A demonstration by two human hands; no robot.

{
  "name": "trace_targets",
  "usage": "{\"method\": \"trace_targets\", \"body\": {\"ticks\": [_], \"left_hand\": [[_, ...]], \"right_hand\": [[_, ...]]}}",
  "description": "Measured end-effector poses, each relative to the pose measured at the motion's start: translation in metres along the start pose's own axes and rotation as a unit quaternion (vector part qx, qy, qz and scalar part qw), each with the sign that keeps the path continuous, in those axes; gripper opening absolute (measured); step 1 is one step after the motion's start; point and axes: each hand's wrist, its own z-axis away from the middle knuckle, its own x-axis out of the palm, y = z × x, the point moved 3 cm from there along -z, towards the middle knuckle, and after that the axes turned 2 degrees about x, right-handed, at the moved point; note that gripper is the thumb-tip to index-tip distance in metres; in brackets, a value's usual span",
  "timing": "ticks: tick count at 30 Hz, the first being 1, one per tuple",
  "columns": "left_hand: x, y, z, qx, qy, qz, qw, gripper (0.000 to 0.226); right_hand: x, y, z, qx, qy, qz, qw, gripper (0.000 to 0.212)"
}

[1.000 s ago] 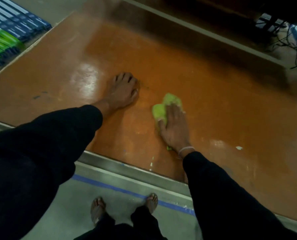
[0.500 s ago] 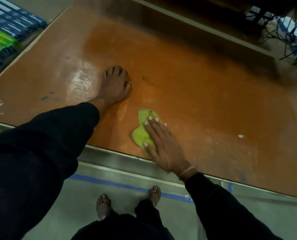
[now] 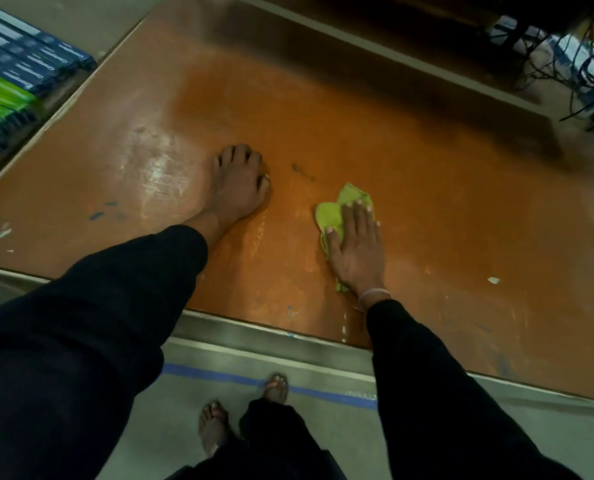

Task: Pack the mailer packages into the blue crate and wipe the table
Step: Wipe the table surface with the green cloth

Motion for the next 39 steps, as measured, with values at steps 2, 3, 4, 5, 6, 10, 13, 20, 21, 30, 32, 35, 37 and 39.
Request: {"method": "trace_targets", "body": {"ticks": [2, 3, 4, 5, 6, 10, 13, 20, 21, 30, 32, 35, 37, 39], "left_hand": [[0.001, -0.002, 0.0, -0.003, 0.007, -0.003, 1.0, 0.043], [0.001, -0.002, -0.002, -0.003, 0.006, -0.005, 1.0, 0.042], [0.002, -0.001, -0.002, -0.002, 0.005, -0.006, 1.0, 0.042], [0.002, 0.0, -0.003, -0.003, 0.002, -0.006, 1.0, 0.041], [0.001, 0.0, -0.004, -0.004, 0.002, -0.007, 1.0, 0.041], [0.003, -0.001, -0.003, -0.002, 0.008, -0.015, 1.0, 0.04], [0.005, -0.002, -0.006, -0.002, -0.004, -0.021, 1.0, 0.042], [-0.001, -0.031, -0.028, 0.056, -0.047, -0.048, 0.996, 0.052], [-0.004, -0.038, -0.032, 0.047, -0.042, -0.05, 0.997, 0.052], [-0.004, -0.075, -0.053, -0.021, -0.027, -0.054, 0.998, 0.053], [-0.004, -0.075, -0.054, -0.024, -0.026, -0.055, 0.998, 0.052], [-0.003, -0.079, -0.055, -0.027, -0.02, -0.058, 0.998, 0.051], [-0.002, -0.08, -0.056, -0.025, -0.018, -0.058, 0.998, 0.05], [-0.001, -0.08, -0.055, -0.023, -0.009, -0.055, 0.998, 0.049]], "right_hand": [[0.003, -0.017, -0.012, -0.05, -0.009, 0.005, 0.999, 0.065], [0.004, -0.024, -0.016, -0.121, -0.021, 0.008, 0.992, 0.063], [0.004, -0.026, -0.019, -0.189, -0.036, 0.013, 0.981, 0.062], [0.005, -0.022, -0.027, -0.228, -0.046, 0.02, 0.972, 0.062], [0.005, -0.014, -0.04, -0.227, -0.044, 0.026, 0.973, 0.063], [0.006, 0.009, -0.096, 0.015, -0.021, 0.026, 0.999, 0.072], [0.009, -0.015, -0.105, -0.121, -0.038, 0.025, 0.992, 0.068], [0.007, 0.008, -0.168, -0.013, -0.03, 0.026, 0.999, 0.074], [0.01, 0.002, -0.175, 0.017, -0.04, 0.028, 0.999, 0.074], [0.017, -0.006, -0.242, -0.075, -0.034, 0.026, 0.996, 0.071], [0.019, -0.011, -0.26, 0.02, -0.038, 0.029, 0.999, 0.074], [0.022, -0.044, -0.27, -0.097, -0.045, 0.016, 0.994, 0.071], [0.021, -0.054, -0.281, -0.199, -0.062, 0.007, 0.978, 0.067], [0.021, -0.05, -0.304, -0.186, -0.058, 0.015, 0.981, 0.068]]}}
